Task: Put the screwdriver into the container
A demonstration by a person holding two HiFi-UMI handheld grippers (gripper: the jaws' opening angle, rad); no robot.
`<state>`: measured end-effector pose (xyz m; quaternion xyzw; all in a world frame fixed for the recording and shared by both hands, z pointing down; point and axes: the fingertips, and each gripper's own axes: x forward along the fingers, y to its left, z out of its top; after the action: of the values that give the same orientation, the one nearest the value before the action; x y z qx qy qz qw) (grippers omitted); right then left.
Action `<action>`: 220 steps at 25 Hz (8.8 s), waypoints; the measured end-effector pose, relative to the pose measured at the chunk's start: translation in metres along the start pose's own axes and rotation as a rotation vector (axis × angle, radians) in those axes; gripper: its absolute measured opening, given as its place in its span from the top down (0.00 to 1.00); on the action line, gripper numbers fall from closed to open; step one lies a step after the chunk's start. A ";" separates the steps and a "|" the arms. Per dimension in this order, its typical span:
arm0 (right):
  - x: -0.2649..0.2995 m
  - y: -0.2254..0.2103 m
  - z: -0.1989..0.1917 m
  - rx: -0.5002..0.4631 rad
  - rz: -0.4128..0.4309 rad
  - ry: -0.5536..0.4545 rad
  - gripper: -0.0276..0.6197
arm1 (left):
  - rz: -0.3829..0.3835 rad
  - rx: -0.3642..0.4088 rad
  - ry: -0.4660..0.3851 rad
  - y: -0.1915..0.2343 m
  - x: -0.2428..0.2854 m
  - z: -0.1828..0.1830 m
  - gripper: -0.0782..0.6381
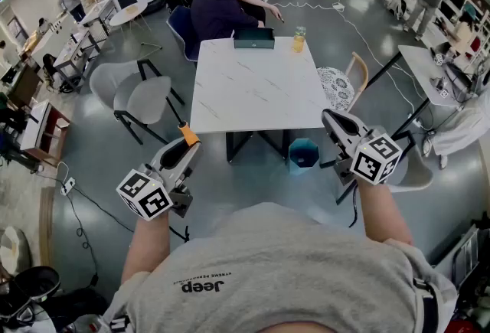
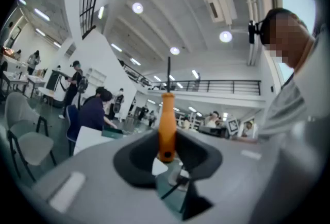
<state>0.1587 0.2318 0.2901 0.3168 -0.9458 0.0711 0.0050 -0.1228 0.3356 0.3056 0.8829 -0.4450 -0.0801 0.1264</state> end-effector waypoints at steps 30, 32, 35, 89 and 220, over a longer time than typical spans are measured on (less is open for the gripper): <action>-0.046 -0.037 0.013 -0.055 -0.004 -0.026 0.95 | -0.031 0.025 0.022 -0.035 0.059 0.001 0.74; -0.059 -0.050 0.013 -0.054 -0.006 -0.025 0.94 | -0.034 0.030 0.025 -0.047 0.072 -0.002 0.74; -0.080 -0.068 0.009 -0.055 0.000 -0.026 0.95 | -0.034 0.035 0.030 -0.065 0.091 -0.008 0.74; 0.313 -0.182 0.020 -0.015 -0.071 0.112 0.95 | -0.108 -0.074 0.088 0.333 0.217 0.058 0.74; 0.536 -0.521 -0.174 0.076 -0.026 0.130 0.95 | -0.447 0.756 1.202 0.584 0.713 -0.205 0.44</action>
<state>0.0367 -0.4764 0.5601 0.3236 -0.9359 0.1276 0.0553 -0.0966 -0.5423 0.6529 0.8273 -0.1062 0.5514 0.0163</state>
